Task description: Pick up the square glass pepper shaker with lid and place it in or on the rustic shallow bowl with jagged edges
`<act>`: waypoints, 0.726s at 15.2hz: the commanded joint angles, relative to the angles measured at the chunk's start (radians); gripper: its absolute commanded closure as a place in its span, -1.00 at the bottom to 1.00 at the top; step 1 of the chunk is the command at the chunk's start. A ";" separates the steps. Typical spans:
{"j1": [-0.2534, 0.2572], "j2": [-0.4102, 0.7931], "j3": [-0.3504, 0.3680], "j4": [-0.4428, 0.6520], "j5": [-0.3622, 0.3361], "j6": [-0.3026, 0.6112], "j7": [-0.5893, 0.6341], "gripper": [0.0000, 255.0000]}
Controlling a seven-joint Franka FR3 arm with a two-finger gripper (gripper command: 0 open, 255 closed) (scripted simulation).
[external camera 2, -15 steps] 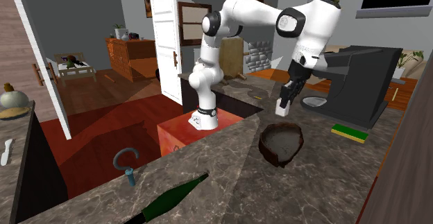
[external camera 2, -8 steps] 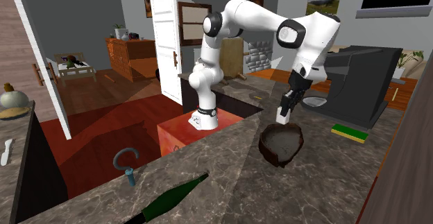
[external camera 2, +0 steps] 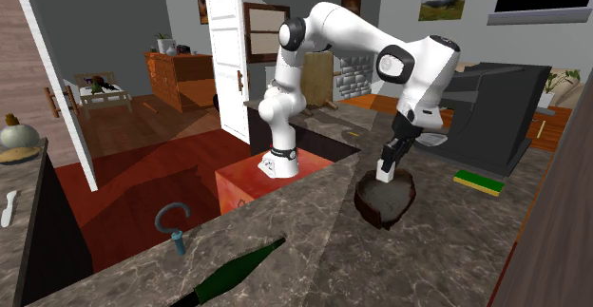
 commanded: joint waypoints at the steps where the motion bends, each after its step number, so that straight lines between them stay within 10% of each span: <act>1: 0.000 0.004 0.000 -0.001 0.001 0.005 0.000 1.00; 7: 0.000 0.004 0.000 -0.001 0.001 0.005 0.000 1.00; 8: 0.000 0.004 0.000 -0.001 0.001 0.005 0.000 -1.00; 11: 0.000 0.004 0.000 -0.001 0.001 0.005 0.000 -1.00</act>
